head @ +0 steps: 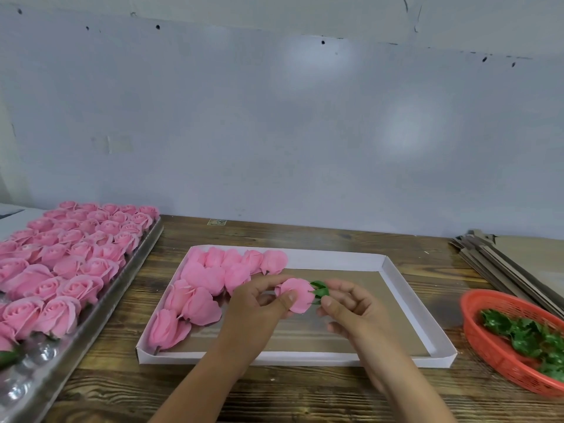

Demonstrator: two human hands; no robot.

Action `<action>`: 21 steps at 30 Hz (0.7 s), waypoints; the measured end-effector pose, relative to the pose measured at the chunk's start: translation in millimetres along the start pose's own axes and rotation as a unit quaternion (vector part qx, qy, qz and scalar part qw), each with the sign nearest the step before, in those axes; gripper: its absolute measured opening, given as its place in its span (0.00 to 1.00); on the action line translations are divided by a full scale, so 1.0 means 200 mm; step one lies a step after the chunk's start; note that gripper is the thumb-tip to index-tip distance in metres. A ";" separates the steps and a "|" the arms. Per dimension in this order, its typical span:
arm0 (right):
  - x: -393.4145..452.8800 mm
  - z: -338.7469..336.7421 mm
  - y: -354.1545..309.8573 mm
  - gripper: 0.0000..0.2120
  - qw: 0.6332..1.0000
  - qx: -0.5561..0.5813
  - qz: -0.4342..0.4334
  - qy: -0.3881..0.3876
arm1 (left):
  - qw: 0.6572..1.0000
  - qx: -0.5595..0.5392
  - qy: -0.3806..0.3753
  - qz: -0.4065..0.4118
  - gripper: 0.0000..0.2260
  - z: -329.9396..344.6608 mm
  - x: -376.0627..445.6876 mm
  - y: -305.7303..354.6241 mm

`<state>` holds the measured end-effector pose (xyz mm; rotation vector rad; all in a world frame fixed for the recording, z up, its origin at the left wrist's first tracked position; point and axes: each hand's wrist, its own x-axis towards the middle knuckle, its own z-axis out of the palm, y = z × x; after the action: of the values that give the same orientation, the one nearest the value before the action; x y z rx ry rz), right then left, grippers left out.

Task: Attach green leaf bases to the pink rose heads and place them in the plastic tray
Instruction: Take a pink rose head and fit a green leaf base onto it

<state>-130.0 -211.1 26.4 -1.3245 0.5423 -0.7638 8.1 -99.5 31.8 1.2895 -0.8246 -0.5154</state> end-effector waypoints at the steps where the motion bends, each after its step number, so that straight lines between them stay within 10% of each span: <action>1: 0.00 0.00 0.00 0.12 1.000 -0.001 -0.002 0.001 | 1.000 -0.002 -0.003 0.002 0.21 0.00 0.00 0.00; 21: 0.00 0.02 0.03 0.12 0.998 0.006 -0.069 0.002 | 0.999 0.000 -0.034 0.005 0.19 -0.01 -0.01 0.02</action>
<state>-125.9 -207.8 21.8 -1.3587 0.4518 -0.8822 8.7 -96.2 35.0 1.2719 -0.8870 -0.5536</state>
